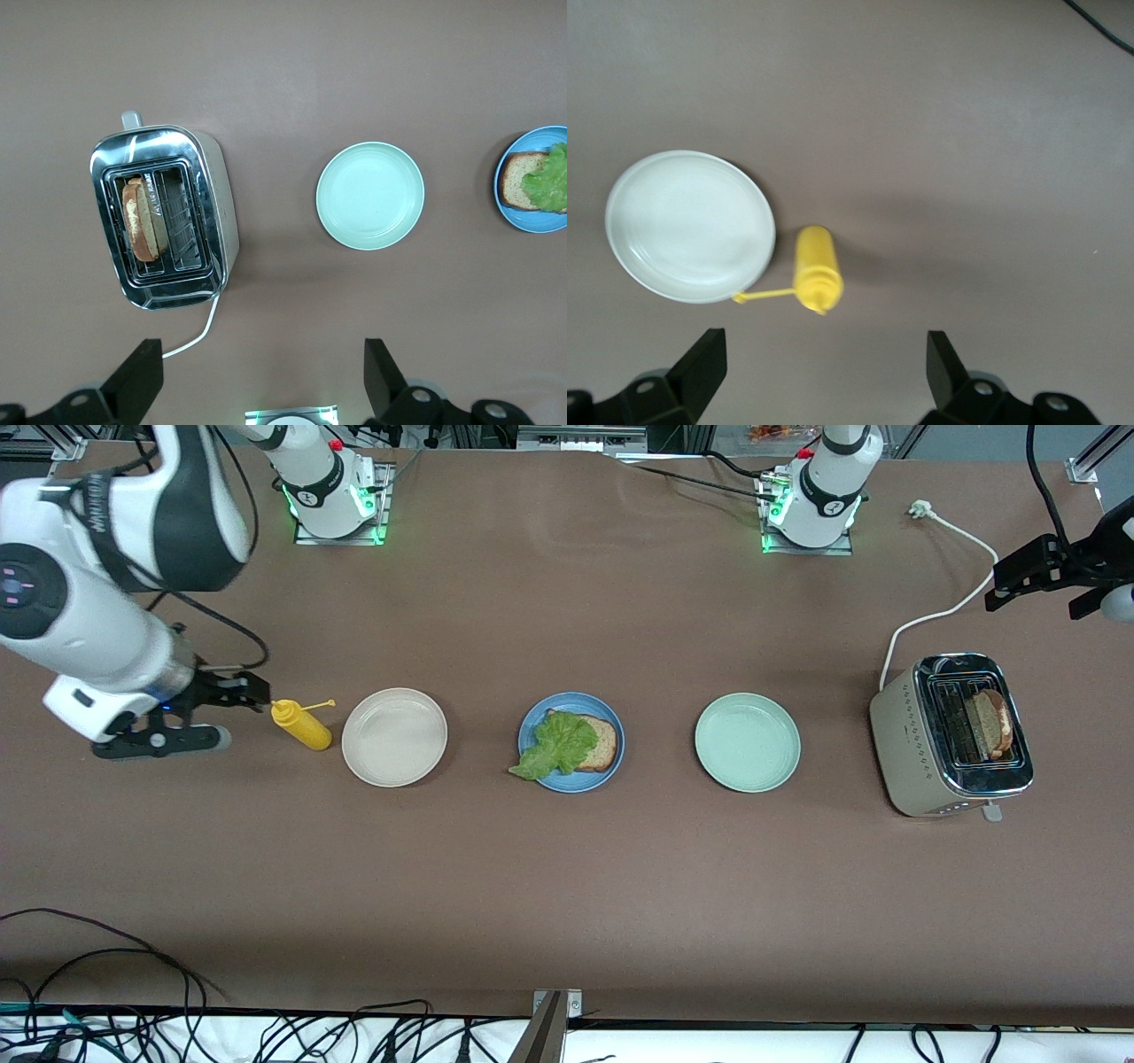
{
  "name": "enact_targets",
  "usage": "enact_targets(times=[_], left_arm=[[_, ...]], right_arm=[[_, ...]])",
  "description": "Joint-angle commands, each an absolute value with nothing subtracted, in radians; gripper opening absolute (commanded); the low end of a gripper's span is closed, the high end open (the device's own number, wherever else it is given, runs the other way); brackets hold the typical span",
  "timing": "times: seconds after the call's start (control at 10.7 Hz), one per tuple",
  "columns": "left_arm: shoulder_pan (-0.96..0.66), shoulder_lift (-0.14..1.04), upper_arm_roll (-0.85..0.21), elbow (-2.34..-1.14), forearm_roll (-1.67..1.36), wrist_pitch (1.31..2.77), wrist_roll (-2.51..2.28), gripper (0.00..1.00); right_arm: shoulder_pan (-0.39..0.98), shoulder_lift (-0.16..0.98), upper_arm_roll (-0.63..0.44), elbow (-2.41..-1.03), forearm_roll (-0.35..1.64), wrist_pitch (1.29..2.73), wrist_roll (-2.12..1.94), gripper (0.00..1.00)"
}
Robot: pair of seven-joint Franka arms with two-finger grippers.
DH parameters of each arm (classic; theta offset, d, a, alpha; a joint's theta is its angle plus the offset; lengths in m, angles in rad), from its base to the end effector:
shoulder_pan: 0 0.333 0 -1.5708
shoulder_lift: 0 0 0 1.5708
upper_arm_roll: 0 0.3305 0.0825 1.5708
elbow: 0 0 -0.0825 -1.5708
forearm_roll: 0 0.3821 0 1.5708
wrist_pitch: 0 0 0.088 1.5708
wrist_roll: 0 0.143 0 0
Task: Make sandwich in blue plate with both arms
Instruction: 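Move the right gripper back toward the yellow mustard bottle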
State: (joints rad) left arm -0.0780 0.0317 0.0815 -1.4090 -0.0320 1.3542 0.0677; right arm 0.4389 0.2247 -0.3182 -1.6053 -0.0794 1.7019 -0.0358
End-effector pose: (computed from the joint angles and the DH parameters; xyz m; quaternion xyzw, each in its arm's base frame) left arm 0.5364 -0.0040 0.6421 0.9984 -0.0348 -0.0426 0.0160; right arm 0.6072 0.0777 0.4730 0.9917 0.0870 -0.0553 0.0764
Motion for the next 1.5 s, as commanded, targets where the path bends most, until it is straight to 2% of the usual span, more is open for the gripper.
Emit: enact_targets(times=[0.0, 0.37, 1.12, 1.4], left_arm=[[-0.078, 0.044, 0.078, -1.379, -0.003, 1.348, 0.066, 1.0], [-0.08, 0.044, 0.072, -1.378, -0.006, 1.347, 0.063, 1.0], [-0.077, 0.044, 0.08, -1.379, -0.002, 1.348, 0.066, 1.0], [-0.077, 0.046, 0.081, -1.379, 0.0, 1.348, 0.067, 1.0]], right_arm=[[0.451, 0.183, -0.438, -1.696, 0.061, 1.733, -0.286, 1.0], [0.424, 0.196, -0.595, -1.797, 0.332, 1.74, -0.717, 1.0], [0.241, 0.388, -0.598, -1.847, 0.671, 1.727, -1.597, 1.0], [0.186, 0.497, -0.598, -1.848, 0.829, 1.617, -1.877, 1.0]])
